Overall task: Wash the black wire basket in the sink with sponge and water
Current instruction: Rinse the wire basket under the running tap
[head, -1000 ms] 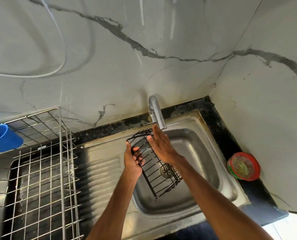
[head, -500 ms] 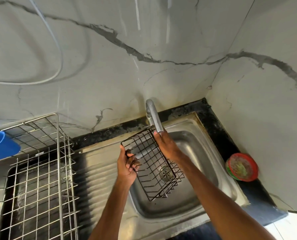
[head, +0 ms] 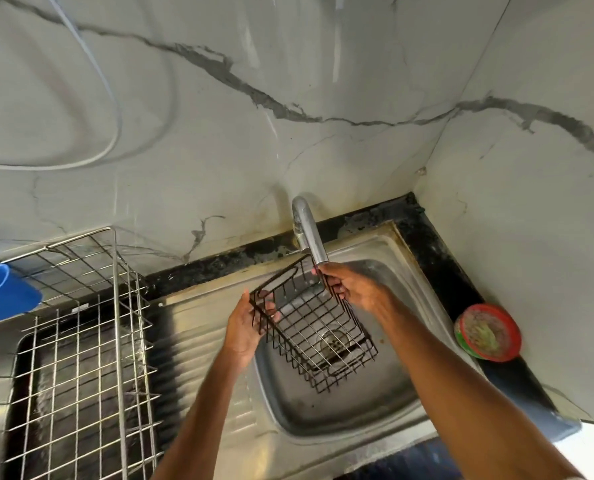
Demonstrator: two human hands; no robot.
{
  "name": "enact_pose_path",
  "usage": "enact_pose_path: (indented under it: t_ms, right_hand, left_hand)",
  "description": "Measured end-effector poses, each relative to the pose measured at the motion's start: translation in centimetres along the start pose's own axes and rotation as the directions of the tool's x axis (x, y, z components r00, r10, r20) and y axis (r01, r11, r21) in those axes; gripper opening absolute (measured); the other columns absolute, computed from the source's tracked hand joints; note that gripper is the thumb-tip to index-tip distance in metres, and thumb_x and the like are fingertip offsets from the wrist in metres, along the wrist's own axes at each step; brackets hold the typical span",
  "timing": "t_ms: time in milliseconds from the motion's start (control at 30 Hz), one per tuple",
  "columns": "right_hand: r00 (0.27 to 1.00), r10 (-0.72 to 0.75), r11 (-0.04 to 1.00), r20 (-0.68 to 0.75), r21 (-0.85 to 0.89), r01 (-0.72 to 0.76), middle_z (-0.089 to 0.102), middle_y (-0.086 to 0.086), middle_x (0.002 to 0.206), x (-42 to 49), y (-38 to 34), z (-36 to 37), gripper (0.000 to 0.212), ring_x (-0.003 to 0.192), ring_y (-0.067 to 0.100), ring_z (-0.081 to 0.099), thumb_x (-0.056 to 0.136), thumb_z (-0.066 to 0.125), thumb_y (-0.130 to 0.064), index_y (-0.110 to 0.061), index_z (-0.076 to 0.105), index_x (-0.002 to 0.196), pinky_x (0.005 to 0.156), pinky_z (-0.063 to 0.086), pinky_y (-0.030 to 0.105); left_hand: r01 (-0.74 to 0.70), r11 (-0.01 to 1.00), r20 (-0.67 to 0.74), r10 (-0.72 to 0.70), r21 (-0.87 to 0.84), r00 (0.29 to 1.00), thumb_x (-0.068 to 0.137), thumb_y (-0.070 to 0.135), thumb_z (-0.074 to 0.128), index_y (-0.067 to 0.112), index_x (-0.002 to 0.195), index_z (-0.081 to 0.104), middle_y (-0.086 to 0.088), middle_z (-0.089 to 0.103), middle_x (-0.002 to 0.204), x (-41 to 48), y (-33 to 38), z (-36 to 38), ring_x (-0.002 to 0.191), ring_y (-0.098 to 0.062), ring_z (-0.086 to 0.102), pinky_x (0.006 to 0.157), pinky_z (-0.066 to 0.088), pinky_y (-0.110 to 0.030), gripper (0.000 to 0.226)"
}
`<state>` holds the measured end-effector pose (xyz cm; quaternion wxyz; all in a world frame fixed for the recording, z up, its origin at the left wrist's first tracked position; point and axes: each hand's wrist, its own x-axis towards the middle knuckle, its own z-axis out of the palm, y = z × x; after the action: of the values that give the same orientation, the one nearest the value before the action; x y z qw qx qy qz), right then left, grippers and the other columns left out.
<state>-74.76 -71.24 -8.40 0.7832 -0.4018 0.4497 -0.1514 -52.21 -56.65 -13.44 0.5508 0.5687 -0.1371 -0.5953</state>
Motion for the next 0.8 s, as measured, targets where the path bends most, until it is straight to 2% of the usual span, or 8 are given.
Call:
enact_pose_path:
  t_ms: [167, 267, 400, 567, 633, 667, 733, 800]
  right_hand:
    - [1.000, 0.007, 0.973, 0.015, -0.233, -0.003, 0.067, -0.008, 0.090, 0.1, -1.7, 0.6, 0.012, 0.087, 0.012, 0.050, 0.097, 0.063, -0.028, -0.025, 0.071, 0.088, 0.076, 0.037, 0.028]
    - [0.999, 0.034, 0.952, 0.021, -0.305, -0.026, 0.068, -0.005, 0.098, 0.9, -2.5, 1.0, 0.009, 0.094, 0.014, 0.055, 0.096, 0.067, -0.030, -0.022, 0.065, 0.099, 0.086, 0.041, 0.030]
    - [1.000, -0.016, 0.959, -0.018, -0.283, 0.010, 0.071, 0.002, 0.101, 2.0, -2.1, 1.4, 0.034, 0.094, 0.016, 0.060, 0.089, 0.074, -0.029, -0.009, 0.068, 0.116, 0.079, 0.049, 0.024]
    - [0.989, -0.129, 0.827, -0.065, -0.558, 0.072, 0.060, 0.001, 0.077, -1.3, -2.9, 4.4, 0.054, 0.066, 0.013, 0.055, 0.102, 0.045, -0.053, -0.005, 0.059, 0.122, 0.053, 0.048, 0.018]
    - [0.986, -0.163, 0.721, 0.022, -0.680, 0.135, 0.062, 0.011, 0.132, -2.9, -1.2, 5.8, 0.067, 0.107, 0.019, 0.063, 0.104, 0.028, -0.059, -0.013, 0.037, 0.152, 0.090, 0.056, 0.035]
    - [0.974, -0.218, 0.629, 0.066, -0.753, 0.192, 0.033, 0.006, 0.161, -4.1, 0.0, 6.7, 0.067, 0.136, 0.018, 0.045, 0.105, 0.023, -0.058, -0.021, 0.019, 0.160, 0.112, 0.041, 0.040]
    - [0.922, -0.362, 0.428, 0.136, -0.855, 0.294, -0.004, -0.005, 0.168, -5.5, 2.8, 7.5, 0.067, 0.155, 0.008, 0.002, 0.106, 0.019, -0.055, -0.024, -0.003, 0.161, 0.126, 0.008, 0.035]
    - [0.857, -0.484, 0.372, 0.179, -0.844, 0.386, -0.001, -0.007, 0.169, -5.6, 4.6, 7.1, 0.063, 0.154, 0.003, -0.004, 0.108, 0.022, -0.049, -0.024, -0.001, 0.161, 0.126, 0.005, 0.032]
  left_hand:
    - [-0.087, 0.898, 0.155, 0.021, 0.432, 0.988, 0.096, 0.039, 0.060, 0.001, 0.098, 0.072, -0.013, 0.075, 0.086, 1.6, 3.8, -0.8, 0.079, -0.022, 0.073, 0.085, 0.055, -0.034, 0.040]
    - [-0.202, 0.810, 0.314, 0.023, 0.551, 0.949, 0.090, 0.058, 0.068, 0.007, 0.085, 0.074, -0.020, 0.072, 0.076, 3.0, 5.7, 0.3, 0.064, -0.026, 0.066, 0.064, 0.055, -0.032, 0.052]
    - [-0.168, 0.786, 0.264, 0.006, 0.594, 0.965, 0.095, 0.062, 0.061, 0.018, 0.068, 0.067, -0.044, 0.063, 0.086, 3.6, 6.4, 2.8, 0.065, -0.028, 0.059, 0.059, 0.044, -0.030, 0.052]
    - [-0.113, 0.855, 0.115, 0.063, 0.506, 0.991, 0.106, 0.037, 0.049, 0.015, 0.059, 0.050, -0.004, 0.059, 0.051, 1.9, 4.0, 3.8, 0.041, -0.010, 0.054, 0.049, 0.038, -0.025, 0.052]
    - [-0.116, 0.872, 0.062, 0.098, 0.475, 0.993, 0.106, 0.038, 0.050, 0.008, 0.059, 0.052, -0.006, 0.059, 0.047, 1.4, 3.2, 3.8, 0.039, -0.011, 0.057, 0.046, 0.038, -0.024, 0.056]
    - [-0.132, 0.879, 0.051, 0.123, 0.459, 0.991, 0.106, 0.038, 0.051, 0.004, 0.059, 0.054, -0.012, 0.058, 0.048, 1.3, 2.9, 3.7, 0.038, -0.013, 0.059, 0.045, 0.038, -0.024, 0.058]
    - [-0.170, 0.885, 0.065, 0.157, 0.433, 0.985, 0.103, 0.040, 0.054, 0.001, 0.059, 0.059, -0.020, 0.058, 0.050, 1.0, 2.6, 3.4, 0.038, -0.020, 0.062, 0.045, 0.040, -0.024, 0.059]
    - [-0.194, 0.880, 0.086, 0.173, 0.433, 0.981, 0.098, 0.045, 0.055, 0.002, 0.058, 0.061, -0.018, 0.059, 0.049, 0.5, 2.4, 3.1, 0.039, -0.022, 0.063, 0.043, 0.041, -0.023, 0.059]
